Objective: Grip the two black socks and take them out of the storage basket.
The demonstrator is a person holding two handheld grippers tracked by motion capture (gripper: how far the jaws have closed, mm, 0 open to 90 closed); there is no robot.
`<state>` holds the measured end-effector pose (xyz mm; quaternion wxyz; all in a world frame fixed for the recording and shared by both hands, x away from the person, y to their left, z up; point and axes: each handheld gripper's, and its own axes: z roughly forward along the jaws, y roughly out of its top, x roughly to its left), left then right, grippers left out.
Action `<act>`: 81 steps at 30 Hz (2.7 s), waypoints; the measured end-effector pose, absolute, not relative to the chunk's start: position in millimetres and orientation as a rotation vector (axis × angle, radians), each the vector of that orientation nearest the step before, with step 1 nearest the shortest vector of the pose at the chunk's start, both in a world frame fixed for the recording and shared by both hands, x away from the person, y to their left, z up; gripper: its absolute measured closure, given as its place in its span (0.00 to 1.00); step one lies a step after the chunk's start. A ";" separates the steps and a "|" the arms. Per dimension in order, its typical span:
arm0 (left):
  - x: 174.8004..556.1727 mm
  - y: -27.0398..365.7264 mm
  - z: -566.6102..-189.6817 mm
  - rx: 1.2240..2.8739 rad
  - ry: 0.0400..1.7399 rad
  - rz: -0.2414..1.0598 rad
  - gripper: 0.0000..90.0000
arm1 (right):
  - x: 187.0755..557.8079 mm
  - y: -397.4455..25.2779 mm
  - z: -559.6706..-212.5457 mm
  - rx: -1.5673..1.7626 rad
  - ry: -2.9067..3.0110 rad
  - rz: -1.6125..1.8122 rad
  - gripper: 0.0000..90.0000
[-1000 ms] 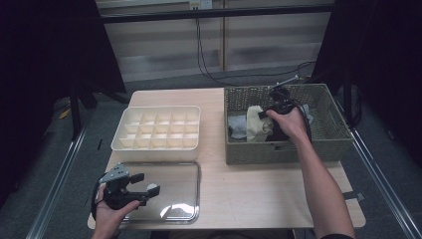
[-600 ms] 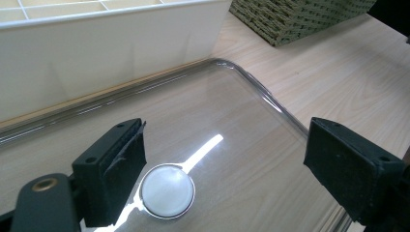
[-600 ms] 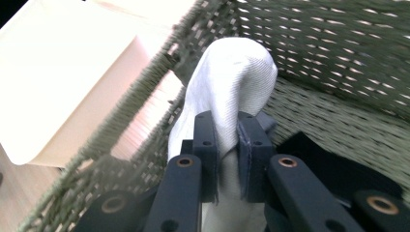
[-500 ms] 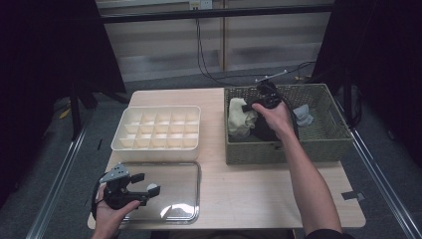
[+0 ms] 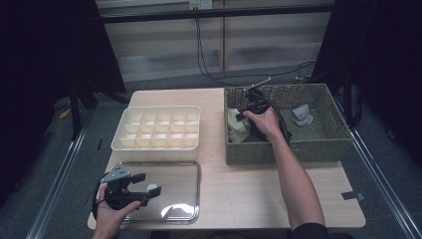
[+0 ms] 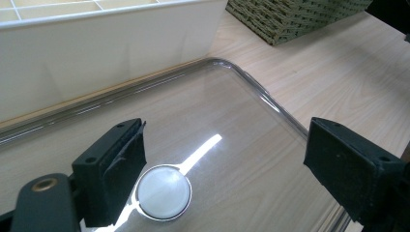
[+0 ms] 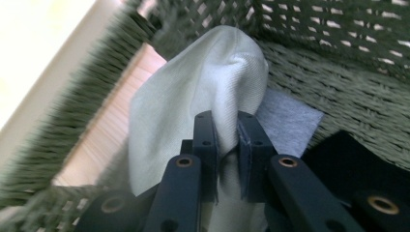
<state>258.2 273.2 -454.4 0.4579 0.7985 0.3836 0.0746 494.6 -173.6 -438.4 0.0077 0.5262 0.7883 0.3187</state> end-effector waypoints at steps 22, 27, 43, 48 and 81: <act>260.9 267.5 -454.4 1.971 0.939 0.172 0.16 | 477.0 -245.9 -422.6 1.659 2.325 0.927 0.62; 262.0 267.2 -454.3 1.971 0.941 0.175 0.16 | 479.1 -258.5 -426.1 1.652 2.372 0.852 0.66; 259.2 265.7 -453.6 1.981 0.917 0.175 0.15 | 488.3 -254.2 -450.4 1.712 2.478 0.662 0.61; 259.6 264.6 -454.1 1.987 0.914 0.172 0.15 | 490.3 -251.1 -455.8 1.734 2.516 0.610 0.70; 260.1 261.5 -454.2 1.962 0.893 0.180 0.11 | 457.0 -272.2 -403.7 1.629 2.260 1.177 0.99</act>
